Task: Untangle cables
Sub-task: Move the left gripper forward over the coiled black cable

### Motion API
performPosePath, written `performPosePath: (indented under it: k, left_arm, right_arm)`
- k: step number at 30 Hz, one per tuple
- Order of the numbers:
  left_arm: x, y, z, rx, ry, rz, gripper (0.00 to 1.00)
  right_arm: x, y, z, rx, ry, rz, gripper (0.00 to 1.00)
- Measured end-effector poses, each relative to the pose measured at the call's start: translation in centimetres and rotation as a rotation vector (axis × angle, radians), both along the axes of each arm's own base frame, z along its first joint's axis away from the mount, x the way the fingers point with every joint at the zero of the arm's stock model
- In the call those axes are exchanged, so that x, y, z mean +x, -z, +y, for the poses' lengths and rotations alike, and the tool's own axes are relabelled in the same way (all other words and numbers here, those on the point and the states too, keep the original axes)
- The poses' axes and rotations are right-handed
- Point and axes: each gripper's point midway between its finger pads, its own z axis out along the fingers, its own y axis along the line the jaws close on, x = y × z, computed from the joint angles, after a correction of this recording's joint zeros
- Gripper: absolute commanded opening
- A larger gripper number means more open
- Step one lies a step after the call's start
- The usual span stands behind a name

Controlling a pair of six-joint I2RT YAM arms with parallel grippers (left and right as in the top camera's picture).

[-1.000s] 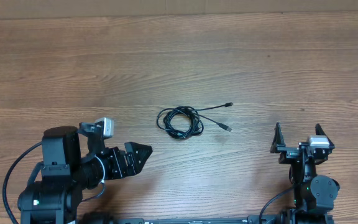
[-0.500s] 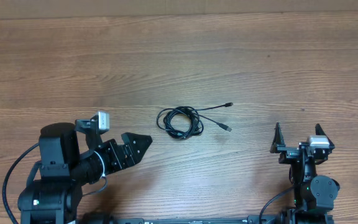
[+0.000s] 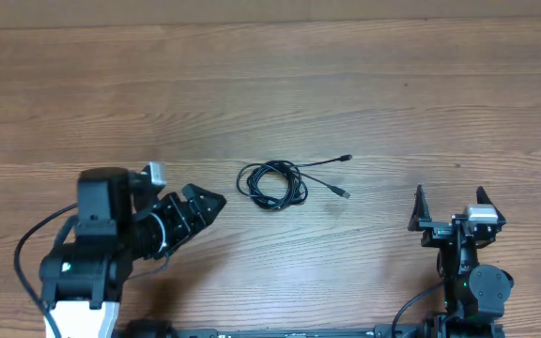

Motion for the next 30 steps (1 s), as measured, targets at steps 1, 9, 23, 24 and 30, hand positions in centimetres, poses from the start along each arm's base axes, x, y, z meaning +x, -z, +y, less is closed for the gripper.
performPosePath:
  k: [1,9,23,24,30]
  left_arm:
    - [0.2,0.2,-0.3,0.005,0.009,0.006,0.87]
    - [1.4,3.1,-4.4,0.144,0.081,0.042,0.90]
    - [5.8,11.6,-5.1,0.394,-0.206,0.197,0.89]
    - [6.2,12.2,-5.3,0.399,-0.213,0.200,0.86]
    - [7.9,14.9,-6.2,0.409,-0.220,0.211,0.79]
  right_arm:
    - [0.0,0.0,0.0,0.000,0.000,-0.001,1.00]
    - [0.0,0.0,0.0,0.000,0.000,0.000,1.00]
    - [0.0,0.0,0.0,0.000,0.000,0.000,1.00]
    - [0.0,0.0,0.0,0.000,0.000,0.000,1.00]
    - [0.0,0.0,0.0,0.000,0.000,-0.001,1.00]
